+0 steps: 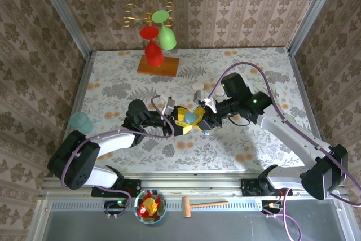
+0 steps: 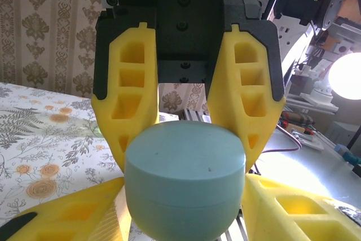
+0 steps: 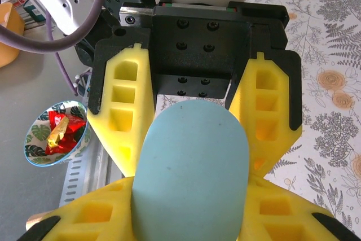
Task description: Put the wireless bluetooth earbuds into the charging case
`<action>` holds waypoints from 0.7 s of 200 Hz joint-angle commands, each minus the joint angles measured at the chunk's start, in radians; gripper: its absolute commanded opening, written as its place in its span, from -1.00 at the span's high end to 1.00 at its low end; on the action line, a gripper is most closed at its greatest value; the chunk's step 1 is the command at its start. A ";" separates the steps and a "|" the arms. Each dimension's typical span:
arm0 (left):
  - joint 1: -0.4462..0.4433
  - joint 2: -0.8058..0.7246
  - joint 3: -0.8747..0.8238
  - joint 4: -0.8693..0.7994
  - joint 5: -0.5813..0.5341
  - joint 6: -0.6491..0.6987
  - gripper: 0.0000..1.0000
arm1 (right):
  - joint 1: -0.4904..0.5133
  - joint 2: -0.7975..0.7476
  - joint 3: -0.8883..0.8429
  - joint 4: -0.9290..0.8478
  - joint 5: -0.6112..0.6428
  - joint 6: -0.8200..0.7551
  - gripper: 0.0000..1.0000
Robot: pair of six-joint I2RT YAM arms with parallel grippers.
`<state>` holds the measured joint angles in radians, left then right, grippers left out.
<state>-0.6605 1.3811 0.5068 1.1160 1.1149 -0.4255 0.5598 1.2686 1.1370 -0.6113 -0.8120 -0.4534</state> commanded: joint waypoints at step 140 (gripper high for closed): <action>-0.008 -0.011 0.027 0.048 0.020 0.018 -0.08 | -0.014 -0.030 -0.031 0.029 -0.041 0.041 0.67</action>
<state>-0.6605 1.3811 0.5068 1.1278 1.1145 -0.4240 0.5495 1.2594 1.1191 -0.6262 -0.8207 -0.4438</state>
